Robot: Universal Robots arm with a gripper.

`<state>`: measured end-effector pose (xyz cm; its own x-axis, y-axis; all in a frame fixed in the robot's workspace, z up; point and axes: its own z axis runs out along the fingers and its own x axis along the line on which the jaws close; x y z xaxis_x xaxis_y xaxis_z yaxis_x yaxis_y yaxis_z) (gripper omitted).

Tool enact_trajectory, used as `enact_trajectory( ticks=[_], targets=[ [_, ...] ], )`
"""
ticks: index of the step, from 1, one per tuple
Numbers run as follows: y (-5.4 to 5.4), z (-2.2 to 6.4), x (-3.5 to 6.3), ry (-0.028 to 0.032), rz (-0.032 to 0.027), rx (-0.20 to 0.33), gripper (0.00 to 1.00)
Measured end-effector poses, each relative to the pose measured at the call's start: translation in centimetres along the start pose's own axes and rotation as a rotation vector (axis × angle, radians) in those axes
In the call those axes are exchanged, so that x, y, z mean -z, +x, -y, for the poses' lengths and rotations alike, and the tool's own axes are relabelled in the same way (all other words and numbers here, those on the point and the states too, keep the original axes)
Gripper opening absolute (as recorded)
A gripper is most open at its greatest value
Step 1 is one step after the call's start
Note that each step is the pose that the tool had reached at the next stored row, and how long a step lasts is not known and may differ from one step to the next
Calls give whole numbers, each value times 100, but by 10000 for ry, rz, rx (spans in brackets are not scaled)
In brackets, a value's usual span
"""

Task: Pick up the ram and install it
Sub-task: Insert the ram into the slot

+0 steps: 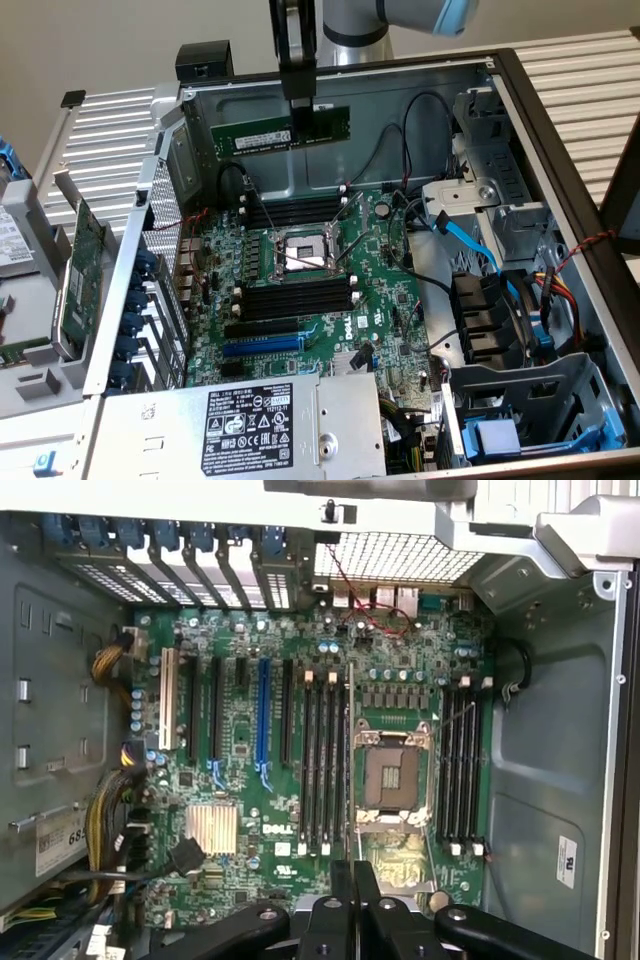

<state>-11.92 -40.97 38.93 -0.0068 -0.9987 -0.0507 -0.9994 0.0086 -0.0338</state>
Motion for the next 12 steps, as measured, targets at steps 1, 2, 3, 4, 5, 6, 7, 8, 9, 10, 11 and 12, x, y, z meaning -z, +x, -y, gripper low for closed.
enact_trajectory(
  ticks=[1, 2, 3, 4, 5, 6, 7, 8, 9, 10, 11, 12],
  targets=[
    [0, -17, -6, 62, 0, 2, 13],
    [1, -27, -15, 116, 1, 5, 13],
    [1, -32, -25, 152, 3, 7, 13],
    [2, -33, -35, 178, 4, 8, 13],
    [3, -33, -47, 196, 5, 9, 13],
    [4, -34, -62, 212, 9, 12, 13],
    [4, -34, -72, 227, 11, 12, 13],
    [5, -35, -83, 247, 13, 12, 13],
    [5, -36, -91, 275, 16, 12, 13],
    [5, -36, -99, 303, 14, 14, 13],
    [6, -36, -109, 324, 14, 16, 13],
    [7, -36, -122, 343, 15, 17, 13]
  ],
)
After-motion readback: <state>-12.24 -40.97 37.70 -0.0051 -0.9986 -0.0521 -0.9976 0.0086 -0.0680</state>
